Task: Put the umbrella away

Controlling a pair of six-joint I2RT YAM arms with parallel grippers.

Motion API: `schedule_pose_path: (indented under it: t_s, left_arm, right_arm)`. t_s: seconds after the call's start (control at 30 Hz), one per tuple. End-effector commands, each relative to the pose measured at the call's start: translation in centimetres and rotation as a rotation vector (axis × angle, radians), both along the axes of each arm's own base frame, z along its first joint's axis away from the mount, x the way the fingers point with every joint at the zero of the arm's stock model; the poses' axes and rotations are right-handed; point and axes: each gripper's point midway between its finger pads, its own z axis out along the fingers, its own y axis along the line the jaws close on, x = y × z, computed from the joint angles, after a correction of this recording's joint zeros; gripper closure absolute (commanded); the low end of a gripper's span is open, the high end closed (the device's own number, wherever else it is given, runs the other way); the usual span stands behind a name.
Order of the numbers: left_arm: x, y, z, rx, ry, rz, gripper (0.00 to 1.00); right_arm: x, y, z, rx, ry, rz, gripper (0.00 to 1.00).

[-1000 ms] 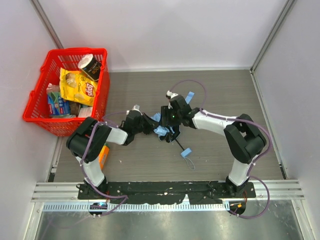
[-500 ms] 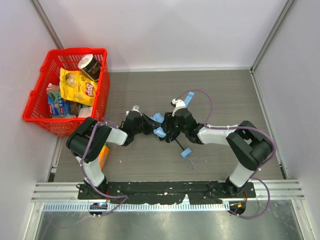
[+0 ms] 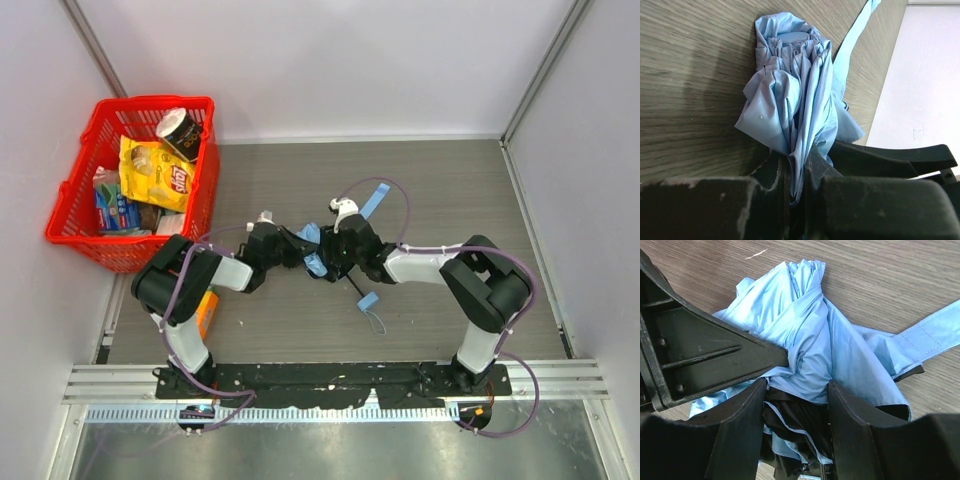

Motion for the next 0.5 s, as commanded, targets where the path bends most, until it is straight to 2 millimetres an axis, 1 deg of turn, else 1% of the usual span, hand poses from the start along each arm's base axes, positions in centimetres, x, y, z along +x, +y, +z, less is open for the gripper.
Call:
schedule_pose_path:
  t_s: [0.0,0.03,0.07,0.13,0.17,0.2,0.23,0.27,0.37,0.47]
  left_arm:
    - [-6.0,4.1,-8.4,0.258,0.239,-0.025,1.00]
    - [-6.0,3.9,-8.3,0.252,0.232,-0.033,1.00]
    - [-5.9,3.7,-8.1,0.244,0.221,-0.043,0.99]
    - [-5.5,3.2,-7.6,0.223,0.201,-0.058,0.95]
    - [-5.4,3.0,-7.4,0.212,0.196,-0.063,0.93]
    - [-5.2,2.9,-7.2,0.201,0.191,-0.062,0.90]
    - [-5.1,2.6,-7.0,0.188,0.188,-0.070,0.87]
    - [-4.9,2.6,-6.7,0.180,0.181,-0.072,0.83]
    - [-4.0,2.4,-5.3,0.161,0.136,-0.084,0.68]
    - [-3.3,3.0,-4.0,0.170,0.095,-0.087,0.57]
  right_arm:
    - [-4.5,-5.3,-8.4,-0.345,0.183,0.005,0.64]
    - [-4.9,-5.9,-8.9,-0.373,0.192,-0.006,0.65]
    - [-5.2,-6.4,-9.3,-0.388,0.201,-0.007,0.70]
    - [-5.7,-6.8,-10.1,-0.416,0.224,-0.002,0.75]
    - [-5.8,-7.0,-10.5,-0.438,0.238,0.003,0.83]
    - [-5.4,-6.6,-10.3,-0.435,0.233,0.007,0.90]
    - [-5.9,-7.3,-10.9,-0.468,0.263,0.009,0.94]
    - [-5.7,-7.2,-10.9,-0.470,0.265,0.014,0.99]
    - [-6.1,-7.4,-11.3,-0.487,0.288,0.032,0.99]
    - [-6.6,-7.9,-11.9,-0.491,0.306,0.040,0.99]
